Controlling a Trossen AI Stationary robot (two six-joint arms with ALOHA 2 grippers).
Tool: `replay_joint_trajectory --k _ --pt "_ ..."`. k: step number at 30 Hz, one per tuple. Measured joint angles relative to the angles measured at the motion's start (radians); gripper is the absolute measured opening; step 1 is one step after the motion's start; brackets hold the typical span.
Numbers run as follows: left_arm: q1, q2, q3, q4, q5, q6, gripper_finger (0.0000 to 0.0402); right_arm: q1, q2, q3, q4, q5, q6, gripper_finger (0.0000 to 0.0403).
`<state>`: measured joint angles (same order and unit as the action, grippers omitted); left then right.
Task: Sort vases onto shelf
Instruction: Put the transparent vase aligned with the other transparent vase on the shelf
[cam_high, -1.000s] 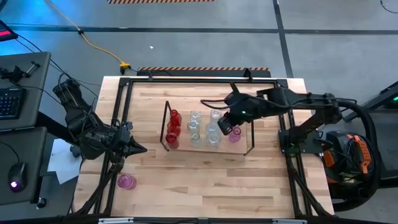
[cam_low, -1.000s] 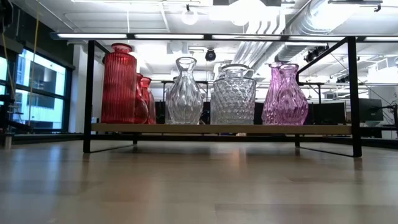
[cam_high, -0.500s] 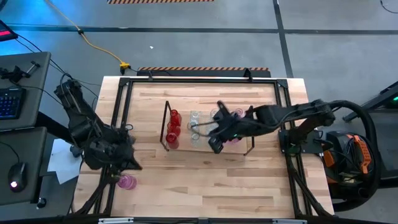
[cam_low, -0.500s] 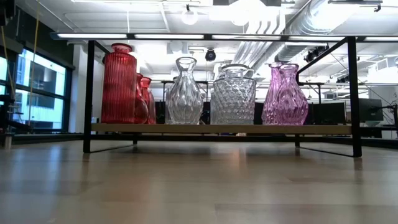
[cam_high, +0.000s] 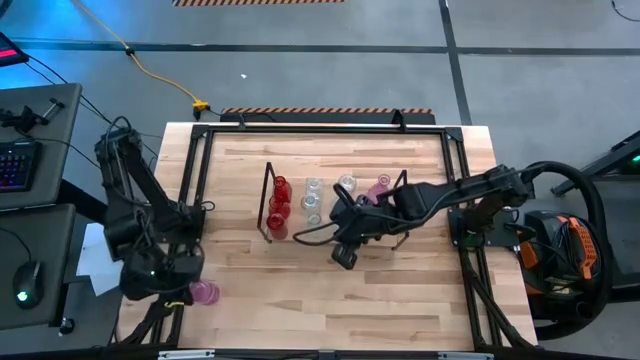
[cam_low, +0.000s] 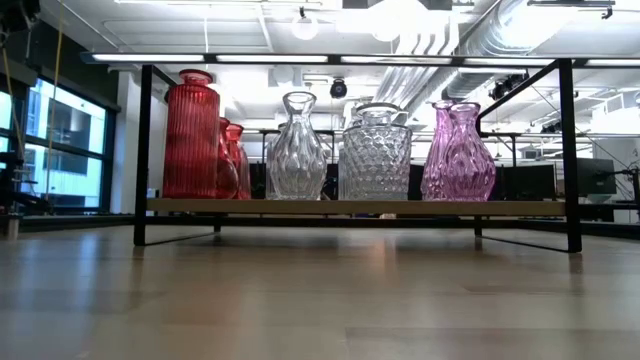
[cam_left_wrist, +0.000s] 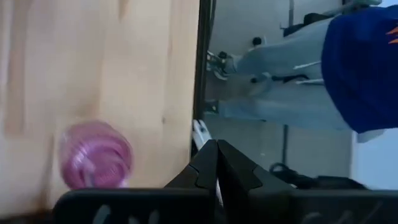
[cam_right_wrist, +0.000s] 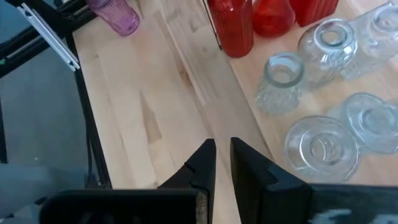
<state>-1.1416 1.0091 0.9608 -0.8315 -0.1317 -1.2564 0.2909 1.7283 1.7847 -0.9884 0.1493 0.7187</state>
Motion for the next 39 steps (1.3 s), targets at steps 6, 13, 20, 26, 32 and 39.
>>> replay_joint_trajectory --k 6,13,20,26,32,39 --pt "-0.067 0.0 0.035 -0.107 -0.002 -0.169 0.0 -0.003 0.0 0.0 0.009 -0.013 -0.021 0.003" --pt "-0.105 0.028 0.035 -0.12 -0.032 -0.223 0.0 -0.003 0.0 0.0 0.059 -0.019 -0.021 0.003" --pt "-0.142 0.106 0.035 -0.105 -0.004 -0.288 0.0 0.0 0.0 0.0 0.164 -0.131 -0.023 0.003" --pt "-0.15 0.15 0.035 0.012 0.0 -0.297 0.0 0.014 0.0 0.0 0.274 -0.154 -0.067 0.003" --pt "-0.156 0.185 0.036 0.032 -0.001 -0.274 0.0 0.01 0.0 0.0 0.297 -0.139 -0.073 0.003" --pt "-0.164 0.189 0.036 -0.084 0.041 -0.337 0.0019 0.018 0.0 0.0 0.32 -0.125 -0.068 0.003"
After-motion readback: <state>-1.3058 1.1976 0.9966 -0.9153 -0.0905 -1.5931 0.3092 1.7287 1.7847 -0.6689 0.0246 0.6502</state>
